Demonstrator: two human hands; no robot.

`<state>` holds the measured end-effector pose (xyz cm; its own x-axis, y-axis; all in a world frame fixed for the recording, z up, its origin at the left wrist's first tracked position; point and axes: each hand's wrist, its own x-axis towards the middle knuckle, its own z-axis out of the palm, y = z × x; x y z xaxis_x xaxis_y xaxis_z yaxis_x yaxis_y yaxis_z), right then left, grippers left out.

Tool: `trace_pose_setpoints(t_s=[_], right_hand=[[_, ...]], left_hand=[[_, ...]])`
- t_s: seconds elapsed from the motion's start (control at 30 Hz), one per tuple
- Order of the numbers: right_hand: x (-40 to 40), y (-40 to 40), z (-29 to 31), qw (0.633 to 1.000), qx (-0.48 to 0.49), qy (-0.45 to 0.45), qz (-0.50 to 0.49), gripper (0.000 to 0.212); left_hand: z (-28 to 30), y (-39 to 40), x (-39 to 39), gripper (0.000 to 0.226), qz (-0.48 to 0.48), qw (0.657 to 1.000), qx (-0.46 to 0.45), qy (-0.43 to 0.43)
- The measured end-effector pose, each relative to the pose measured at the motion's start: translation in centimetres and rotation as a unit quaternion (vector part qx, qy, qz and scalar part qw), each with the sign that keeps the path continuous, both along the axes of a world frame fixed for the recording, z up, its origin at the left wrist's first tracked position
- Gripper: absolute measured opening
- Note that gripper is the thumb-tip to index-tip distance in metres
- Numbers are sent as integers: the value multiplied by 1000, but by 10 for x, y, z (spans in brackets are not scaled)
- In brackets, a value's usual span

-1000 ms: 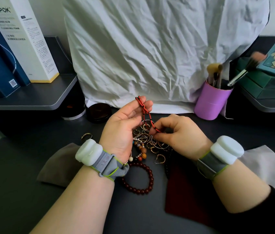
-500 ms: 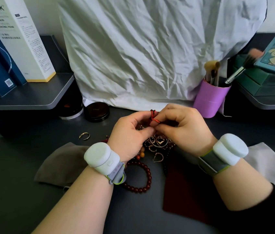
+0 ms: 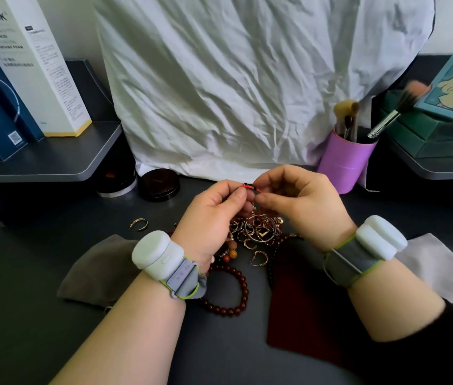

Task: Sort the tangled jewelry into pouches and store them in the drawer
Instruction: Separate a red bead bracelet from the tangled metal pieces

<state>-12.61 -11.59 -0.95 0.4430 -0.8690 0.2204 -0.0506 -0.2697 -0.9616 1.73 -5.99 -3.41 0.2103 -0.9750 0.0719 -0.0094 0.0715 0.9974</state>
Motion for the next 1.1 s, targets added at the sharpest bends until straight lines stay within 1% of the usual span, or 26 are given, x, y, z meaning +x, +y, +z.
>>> trace_pose_setpoints(t_s=[0.17,0.27,0.4,0.47,0.57,0.77,0.87,1.0,1.1], right_hand=[[2,0,0,997,55,-31,39,29],[3,-1,-1,994,82,-39,54,31],[2,-1,-3,993,94,-4,70,22],[2,-1,-2,994,85,18,65,16],[3,-1,2,995,78,28,56,8],[0,1,15,996,61,44,47,3],[-3,4,21,997,44,60,32,1],[-7,13,30,995,12,93,20,2],[-7,22,33,995,-5,98,25,6]], left_hand=[[2,-1,2,20,-42,997,16,57],[1,-1,3,21,-55,995,17,76],[2,-2,1,21,-46,995,10,89],[4,-3,1,20,-34,995,5,93],[6,-4,1,20,-28,995,6,99],[15,2,0,22,-24,990,20,136],[18,8,-2,25,0,993,22,120],[25,23,-3,20,6,995,27,94],[28,36,-3,15,10,998,24,60]])
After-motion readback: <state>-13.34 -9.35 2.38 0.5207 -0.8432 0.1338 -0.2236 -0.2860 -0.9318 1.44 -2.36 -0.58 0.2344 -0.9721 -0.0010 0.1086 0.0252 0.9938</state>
